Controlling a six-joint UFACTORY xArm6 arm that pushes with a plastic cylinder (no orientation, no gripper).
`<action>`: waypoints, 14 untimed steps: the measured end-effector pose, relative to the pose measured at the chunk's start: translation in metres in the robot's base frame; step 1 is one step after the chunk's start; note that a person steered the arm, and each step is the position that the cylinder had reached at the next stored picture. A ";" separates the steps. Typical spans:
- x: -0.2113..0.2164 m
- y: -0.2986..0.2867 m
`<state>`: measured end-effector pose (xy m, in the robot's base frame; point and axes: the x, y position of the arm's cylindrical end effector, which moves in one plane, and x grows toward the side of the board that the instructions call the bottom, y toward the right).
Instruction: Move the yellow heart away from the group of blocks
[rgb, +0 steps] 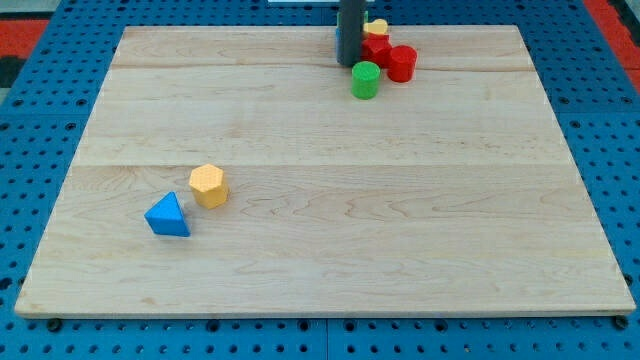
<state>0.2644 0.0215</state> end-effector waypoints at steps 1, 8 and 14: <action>-0.006 -0.026; -0.071 0.061; -0.073 0.200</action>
<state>0.1916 0.2220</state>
